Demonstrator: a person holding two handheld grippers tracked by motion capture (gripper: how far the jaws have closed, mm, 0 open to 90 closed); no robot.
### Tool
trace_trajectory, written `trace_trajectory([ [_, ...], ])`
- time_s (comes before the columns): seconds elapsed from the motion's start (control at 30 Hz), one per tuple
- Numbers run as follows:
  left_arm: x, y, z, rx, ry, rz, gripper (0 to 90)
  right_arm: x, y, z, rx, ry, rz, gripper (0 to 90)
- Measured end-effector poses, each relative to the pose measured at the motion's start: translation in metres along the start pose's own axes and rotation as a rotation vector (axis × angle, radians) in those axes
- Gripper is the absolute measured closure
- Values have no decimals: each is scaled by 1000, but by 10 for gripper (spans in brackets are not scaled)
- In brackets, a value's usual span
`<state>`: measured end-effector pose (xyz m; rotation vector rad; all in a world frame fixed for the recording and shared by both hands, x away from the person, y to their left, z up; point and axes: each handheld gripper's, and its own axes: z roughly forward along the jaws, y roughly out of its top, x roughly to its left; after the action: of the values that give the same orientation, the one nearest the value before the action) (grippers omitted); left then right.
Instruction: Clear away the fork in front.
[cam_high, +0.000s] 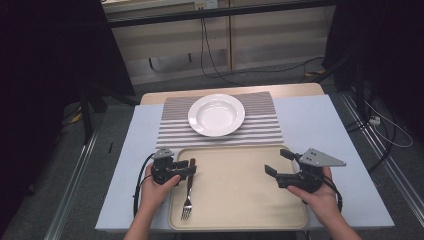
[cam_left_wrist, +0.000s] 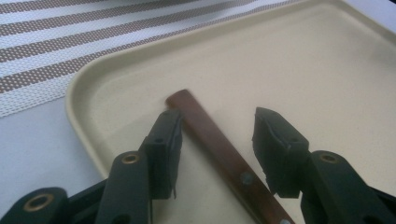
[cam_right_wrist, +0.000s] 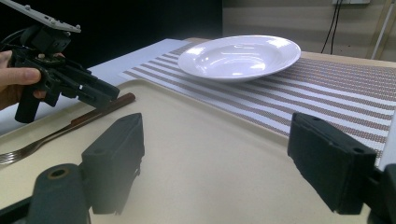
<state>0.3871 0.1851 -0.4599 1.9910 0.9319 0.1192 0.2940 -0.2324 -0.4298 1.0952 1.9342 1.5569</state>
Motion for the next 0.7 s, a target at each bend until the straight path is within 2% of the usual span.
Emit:
trace_trajectory([
  [0.13,0,0,-4,-21,2,-15,482,-1,0,-2,-1,-4,0,187],
  [0.27,-3,3,-12,-70,-4,-31,427,-1,-1,-4,-1,-12,4,187],
  [0.43,-7,5,-27,-113,-10,-17,337,-2,-2,-6,5,-15,15,187],
  [0.6,-11,4,-42,-160,-17,-7,313,-4,-4,-10,17,-19,22,187],
  [0.7,-12,2,-48,-164,-9,3,293,-5,-4,-11,21,-20,27,187],
])
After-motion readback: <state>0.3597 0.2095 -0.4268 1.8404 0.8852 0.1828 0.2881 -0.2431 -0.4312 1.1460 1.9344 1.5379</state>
